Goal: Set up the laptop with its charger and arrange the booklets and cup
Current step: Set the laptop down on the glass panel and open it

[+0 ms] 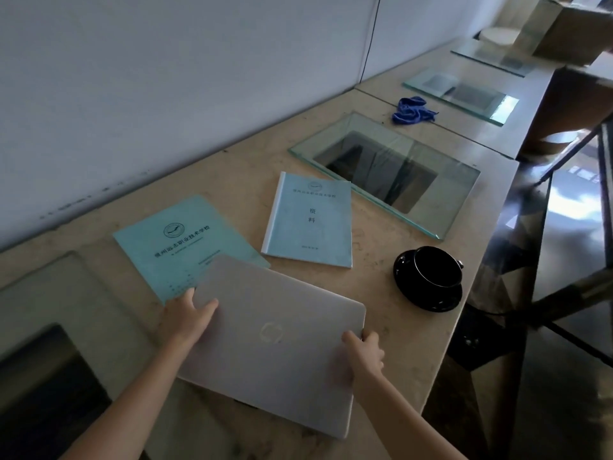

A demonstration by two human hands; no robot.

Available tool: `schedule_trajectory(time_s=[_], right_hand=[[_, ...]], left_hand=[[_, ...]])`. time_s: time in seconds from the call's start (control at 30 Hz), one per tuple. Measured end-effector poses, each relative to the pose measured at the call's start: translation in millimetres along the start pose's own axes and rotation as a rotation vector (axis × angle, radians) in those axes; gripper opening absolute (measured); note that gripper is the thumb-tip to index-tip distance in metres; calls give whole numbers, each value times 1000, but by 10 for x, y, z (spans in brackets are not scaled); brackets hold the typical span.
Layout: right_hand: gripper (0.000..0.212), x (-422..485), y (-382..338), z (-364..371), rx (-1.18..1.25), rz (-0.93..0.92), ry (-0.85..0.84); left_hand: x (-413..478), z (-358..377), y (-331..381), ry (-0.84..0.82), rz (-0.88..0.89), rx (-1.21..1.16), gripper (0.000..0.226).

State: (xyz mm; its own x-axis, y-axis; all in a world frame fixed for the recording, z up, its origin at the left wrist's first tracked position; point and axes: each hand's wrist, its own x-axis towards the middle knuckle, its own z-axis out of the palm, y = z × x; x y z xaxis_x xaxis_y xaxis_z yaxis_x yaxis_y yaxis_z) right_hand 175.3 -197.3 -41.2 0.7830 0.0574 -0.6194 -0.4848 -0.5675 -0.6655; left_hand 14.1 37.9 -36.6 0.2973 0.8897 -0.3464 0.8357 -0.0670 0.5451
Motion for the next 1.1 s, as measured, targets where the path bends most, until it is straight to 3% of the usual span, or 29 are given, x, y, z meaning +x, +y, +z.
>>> schedule_trajectory(time_s=[0.17, 0.33, 0.57, 0.73, 0.9, 1.1], right_hand=[[48, -119, -65, 108, 90, -53, -93], [49, -359, -135, 264, 3, -125, -170], [41, -862, -163, 802, -146, -251, -364], [40, -1363, -31, 1324, -241, -343, -531], [39, -1814, 87, 1760, -333, -421, -658], [42, -2091, 149, 2147, -434, -485, -683]], left_hand=[[-333, -170, -213, 68, -66, -62, 68], [-751, -391, -488, 158, -220, -23, 66], [-1515, -809, -1241, 308, -479, -235, 49], [-1995, -1035, -1786, 468, -676, -343, 51], [-2320, -1235, -2271, 557, -745, -527, 66], [-2489, -1280, -2575, 634, -749, -720, 58]])
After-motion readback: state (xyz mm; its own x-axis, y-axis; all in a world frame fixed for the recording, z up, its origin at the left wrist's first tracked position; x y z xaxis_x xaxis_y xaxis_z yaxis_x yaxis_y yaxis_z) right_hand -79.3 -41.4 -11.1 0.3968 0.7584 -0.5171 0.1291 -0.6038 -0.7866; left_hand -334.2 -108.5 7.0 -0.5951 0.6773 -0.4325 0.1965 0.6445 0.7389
